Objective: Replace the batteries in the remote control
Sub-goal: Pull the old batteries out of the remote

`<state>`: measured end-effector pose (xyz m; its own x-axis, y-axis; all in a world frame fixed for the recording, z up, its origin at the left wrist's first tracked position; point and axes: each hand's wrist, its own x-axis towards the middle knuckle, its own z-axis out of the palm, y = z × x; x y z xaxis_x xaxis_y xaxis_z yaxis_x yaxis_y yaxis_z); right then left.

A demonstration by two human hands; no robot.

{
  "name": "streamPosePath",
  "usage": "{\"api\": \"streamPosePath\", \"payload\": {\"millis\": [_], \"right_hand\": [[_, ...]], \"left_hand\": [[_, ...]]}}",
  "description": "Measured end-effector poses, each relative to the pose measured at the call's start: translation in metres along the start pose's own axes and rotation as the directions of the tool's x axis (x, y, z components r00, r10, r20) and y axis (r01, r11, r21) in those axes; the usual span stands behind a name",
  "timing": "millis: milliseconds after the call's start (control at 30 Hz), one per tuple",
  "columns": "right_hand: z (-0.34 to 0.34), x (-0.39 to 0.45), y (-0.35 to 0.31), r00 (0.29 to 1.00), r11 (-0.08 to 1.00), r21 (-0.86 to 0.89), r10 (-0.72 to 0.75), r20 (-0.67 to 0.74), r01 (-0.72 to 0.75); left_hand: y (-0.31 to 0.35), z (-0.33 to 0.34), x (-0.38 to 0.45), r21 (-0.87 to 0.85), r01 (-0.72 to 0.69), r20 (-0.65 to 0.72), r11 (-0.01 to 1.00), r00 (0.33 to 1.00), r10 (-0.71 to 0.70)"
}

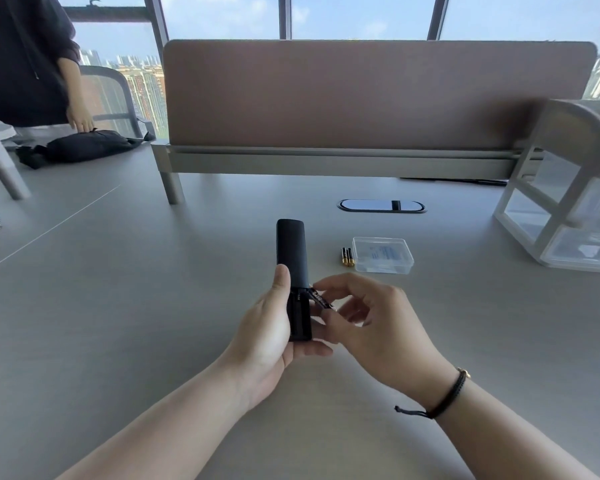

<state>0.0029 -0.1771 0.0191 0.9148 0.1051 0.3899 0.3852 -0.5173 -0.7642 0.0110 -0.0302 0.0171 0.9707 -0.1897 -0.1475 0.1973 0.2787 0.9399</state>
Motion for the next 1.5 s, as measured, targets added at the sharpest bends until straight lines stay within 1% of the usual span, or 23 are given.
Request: {"api": "streamPosePath", "payload": {"millis": [67,133,200,267,333,567,800,933,1000,1133,1300,1367,1400,1433,1467,1500], "right_hand": [[-0.003,0.004,0.004,0.995,0.997,0.046,0.06,-0.082,-0.057],[-0.008,0.011,0.012,0.97,0.986,0.107,0.15,-0.193,-0.131],[-0.012,0.017,0.023,0.938,0.974,0.09,0.226,-0.262,-0.21],[-0.012,0.019,0.032,0.933,0.96,-0.016,0.266,-0.24,-0.278],[-0.008,0.02,0.037,0.941,0.943,-0.132,0.277,-0.195,-0.305],[0.002,0.019,0.033,0.968,0.93,-0.274,0.22,-0.117,-0.244],[-0.003,0.013,0.032,0.963,0.938,-0.229,0.233,-0.134,-0.259],[0.001,0.012,0.031,0.963,0.967,-0.109,0.209,-0.169,-0.229],[0.003,0.012,0.031,0.965,0.977,-0.08,0.181,-0.188,-0.198],[0.007,0.011,0.033,0.973,0.979,-0.119,0.145,-0.18,-0.168],[0.013,0.019,0.032,0.977,0.977,-0.171,0.096,-0.19,-0.13],[0.012,0.031,0.03,0.983,0.963,-0.25,0.054,-0.176,-0.097],[0.009,0.039,0.028,0.989,0.934,-0.351,0.014,-0.145,-0.065],[0.007,0.05,0.025,0.995,0.873,-0.488,-0.031,-0.09,-0.017],[0.004,0.062,0.023,0.998,0.779,-0.626,-0.064,-0.002,0.049],[0.001,0.076,0.02,0.993,0.672,-0.732,-0.055,0.107,0.116]], "left_hand": [[0.001,0.0,0.0,-0.014,-0.018,-0.016,1.0,1.0,0.018],[0.003,-0.002,0.001,-0.034,-0.029,-0.063,0.999,0.998,0.027],[0.004,-0.004,0.003,-0.053,-0.037,-0.105,0.998,0.994,0.031],[0.004,-0.005,0.004,-0.068,-0.037,-0.126,0.997,0.992,0.028],[0.004,-0.005,0.005,-0.078,-0.031,-0.134,0.996,0.991,0.021],[0.001,-0.007,0.006,-0.088,0.0,-0.127,0.996,0.992,-0.012],[0.003,-0.008,0.006,-0.106,0.012,-0.126,0.994,0.992,-0.025],[0.007,-0.008,0.003,-0.132,0.004,-0.1,0.991,0.995,-0.017],[0.008,-0.008,0.003,-0.152,0.002,-0.087,0.988,0.996,-0.016],[0.009,-0.008,0.002,-0.173,0.026,-0.06,0.985,0.998,-0.037],[0.006,-0.005,-0.001,-0.147,0.083,-0.016,0.986,0.996,-0.086],[0.006,-0.004,-0.002,-0.143,0.084,-0.014,0.986,0.996,-0.087],[0.007,-0.004,-0.002,-0.147,0.084,-0.022,0.986,0.996,-0.088],[0.007,-0.005,-0.002,-0.154,0.085,-0.034,0.984,0.995,-0.091],[0.008,-0.005,-0.002,-0.165,0.086,-0.049,0.983,0.994,-0.095],[0.008,-0.006,-0.001,-0.177,0.089,-0.064,0.98,0.993,-0.101]]}}
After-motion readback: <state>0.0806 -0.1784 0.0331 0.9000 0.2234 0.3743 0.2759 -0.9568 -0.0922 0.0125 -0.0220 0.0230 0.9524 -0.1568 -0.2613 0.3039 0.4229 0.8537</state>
